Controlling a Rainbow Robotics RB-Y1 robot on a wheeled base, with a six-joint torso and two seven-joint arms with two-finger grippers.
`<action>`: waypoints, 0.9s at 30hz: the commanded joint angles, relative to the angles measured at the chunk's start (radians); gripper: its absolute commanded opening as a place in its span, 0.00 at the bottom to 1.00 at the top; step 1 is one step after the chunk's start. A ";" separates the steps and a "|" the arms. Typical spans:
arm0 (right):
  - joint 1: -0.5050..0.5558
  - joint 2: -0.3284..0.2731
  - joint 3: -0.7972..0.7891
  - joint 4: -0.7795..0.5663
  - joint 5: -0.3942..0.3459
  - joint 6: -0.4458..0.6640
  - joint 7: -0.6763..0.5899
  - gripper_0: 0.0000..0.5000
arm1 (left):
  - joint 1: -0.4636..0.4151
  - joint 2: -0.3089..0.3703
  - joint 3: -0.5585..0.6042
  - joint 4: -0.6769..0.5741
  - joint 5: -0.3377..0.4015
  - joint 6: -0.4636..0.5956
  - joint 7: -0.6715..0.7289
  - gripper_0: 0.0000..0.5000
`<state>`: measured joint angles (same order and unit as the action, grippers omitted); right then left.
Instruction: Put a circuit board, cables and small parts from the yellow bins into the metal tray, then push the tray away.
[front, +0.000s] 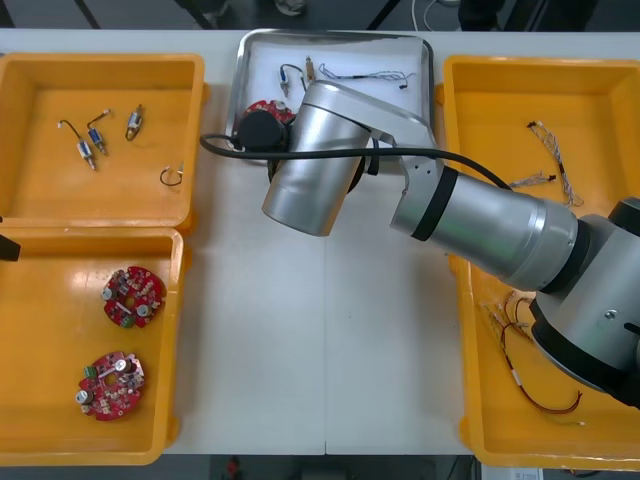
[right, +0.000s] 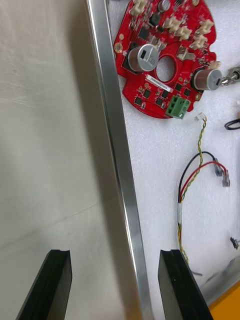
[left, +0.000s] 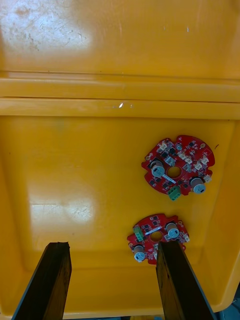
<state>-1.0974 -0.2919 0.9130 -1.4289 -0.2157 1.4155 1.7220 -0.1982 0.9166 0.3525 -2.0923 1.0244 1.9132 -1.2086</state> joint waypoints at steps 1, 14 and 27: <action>0.062 0.023 -0.117 -0.194 -0.005 0.149 -0.005 1.00 | 0.020 0.044 0.017 -0.025 -0.009 0.007 -0.080 1.00; 0.258 0.014 -0.324 -0.605 0.006 0.504 -0.030 1.00 | 0.020 0.044 0.017 -0.025 -0.009 0.007 -0.080 1.00; 0.522 -0.124 -0.525 -0.874 -0.007 0.504 -0.154 1.00 | 0.020 0.044 0.017 -0.025 -0.009 0.007 -0.080 1.00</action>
<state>-0.6316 -0.3674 0.4449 -2.2502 -0.2156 1.9168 1.6627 -0.1980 0.9166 0.3524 -2.0934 1.0240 1.9132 -1.2086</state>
